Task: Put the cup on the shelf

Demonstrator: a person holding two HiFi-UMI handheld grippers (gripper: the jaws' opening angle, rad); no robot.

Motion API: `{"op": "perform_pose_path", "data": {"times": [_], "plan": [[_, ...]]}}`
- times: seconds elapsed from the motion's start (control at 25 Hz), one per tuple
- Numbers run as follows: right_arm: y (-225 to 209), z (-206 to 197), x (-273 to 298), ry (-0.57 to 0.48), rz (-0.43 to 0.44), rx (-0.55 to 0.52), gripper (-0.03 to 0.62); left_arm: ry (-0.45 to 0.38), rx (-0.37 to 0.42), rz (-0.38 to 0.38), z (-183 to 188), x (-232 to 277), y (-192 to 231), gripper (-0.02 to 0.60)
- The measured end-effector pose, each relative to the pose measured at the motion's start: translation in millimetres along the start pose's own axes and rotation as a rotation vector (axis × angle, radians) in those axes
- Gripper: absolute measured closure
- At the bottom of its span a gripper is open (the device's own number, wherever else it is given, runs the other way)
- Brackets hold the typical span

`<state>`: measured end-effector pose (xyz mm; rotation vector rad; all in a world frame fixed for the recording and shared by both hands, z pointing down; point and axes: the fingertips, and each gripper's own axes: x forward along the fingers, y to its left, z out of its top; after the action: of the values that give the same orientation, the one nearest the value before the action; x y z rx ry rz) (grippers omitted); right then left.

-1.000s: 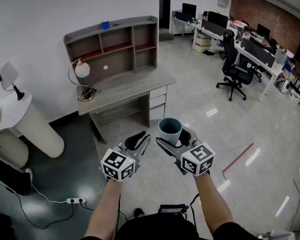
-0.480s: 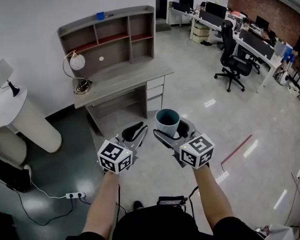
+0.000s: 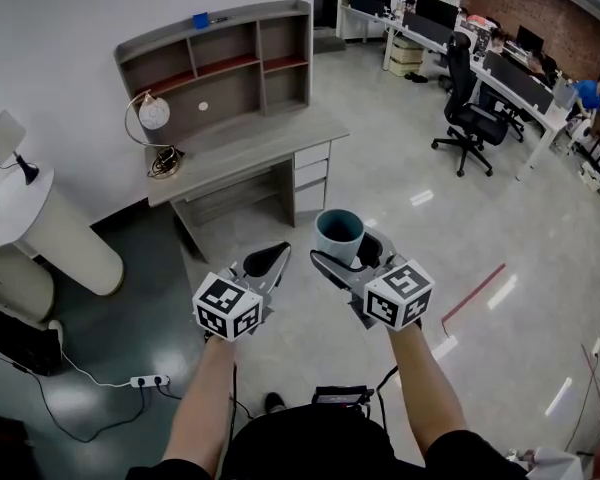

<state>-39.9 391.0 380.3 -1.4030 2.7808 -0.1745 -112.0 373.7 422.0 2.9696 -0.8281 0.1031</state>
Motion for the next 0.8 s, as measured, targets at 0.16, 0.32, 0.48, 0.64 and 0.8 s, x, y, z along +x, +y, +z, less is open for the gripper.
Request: {"op": "perform_pose_path", "data": {"times": [0.16, 0.32, 0.48, 0.64, 0.8], "plan": [[-5.3, -0.8, -6.4, -0.001, 0.003, 0.011, 0.215, 0.013, -0.009, 0.007, -4.9, 4.2, -4.7, 0.58], [-14.6, -2.5, -18.8, -0.002, 0.01, 0.016, 0.215, 0.021, -0.021, 0.021, -10.2, 12.6, -13.2, 0.58], [-28.0, -3.4, -31.4, 0.002, 0.022, 0.03, 0.215, 0.027, -0.032, 0.035, -13.2, 25.7, -22.4, 0.58], [-37.5, -9.3, -46.9, 0.013, 0.047, 0.039, 0.215, 0.027, -0.032, 0.066, -18.1, 33.8, -34.6, 0.58], [-48.4, -19.9, -52.2, 0.024, 0.055, 0.057, 0.215, 0.034, -0.037, 0.091, -25.6, 33.2, -37.6, 0.58]]}}
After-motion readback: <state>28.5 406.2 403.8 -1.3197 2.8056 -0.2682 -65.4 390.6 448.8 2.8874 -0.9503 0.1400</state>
